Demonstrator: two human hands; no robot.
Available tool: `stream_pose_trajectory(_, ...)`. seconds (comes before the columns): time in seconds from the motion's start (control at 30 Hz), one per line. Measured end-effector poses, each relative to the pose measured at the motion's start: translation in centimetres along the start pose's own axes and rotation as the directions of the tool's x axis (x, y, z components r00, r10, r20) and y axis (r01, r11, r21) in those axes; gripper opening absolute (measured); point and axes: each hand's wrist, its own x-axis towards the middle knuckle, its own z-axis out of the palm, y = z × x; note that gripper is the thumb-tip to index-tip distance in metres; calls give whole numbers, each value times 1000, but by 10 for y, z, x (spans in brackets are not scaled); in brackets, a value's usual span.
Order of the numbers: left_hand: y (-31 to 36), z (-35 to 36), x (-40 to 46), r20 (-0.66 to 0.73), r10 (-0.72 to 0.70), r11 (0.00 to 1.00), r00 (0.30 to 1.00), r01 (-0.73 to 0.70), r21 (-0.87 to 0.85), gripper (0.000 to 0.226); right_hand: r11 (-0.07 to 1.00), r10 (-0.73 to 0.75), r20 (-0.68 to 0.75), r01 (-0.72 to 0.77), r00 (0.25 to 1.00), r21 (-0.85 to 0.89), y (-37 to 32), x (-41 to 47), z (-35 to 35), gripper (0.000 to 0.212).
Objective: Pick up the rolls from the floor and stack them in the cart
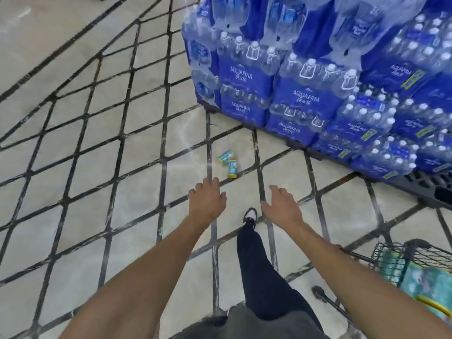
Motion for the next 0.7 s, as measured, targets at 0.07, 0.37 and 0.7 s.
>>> stream_pose_trajectory(0.07, 0, 2, 48, 61, -16, 999, 998, 18, -27, 43, 995, 69, 70, -73, 995, 66, -5, 50, -1, 62)
stream_pose_trajectory(0.37, -20, 64, 282, 212, -68, 992, 975, 88, -88, 44, 881, 299, 253, -368, 920, 297, -23, 271, 44, 72)
stream_pose_trajectory(0.7, -81, 304, 545, 354, -82, 991, 932, 114, -72, 53, 740, 429, 306, -525, 850, 420, -7, 567, 254, 83)
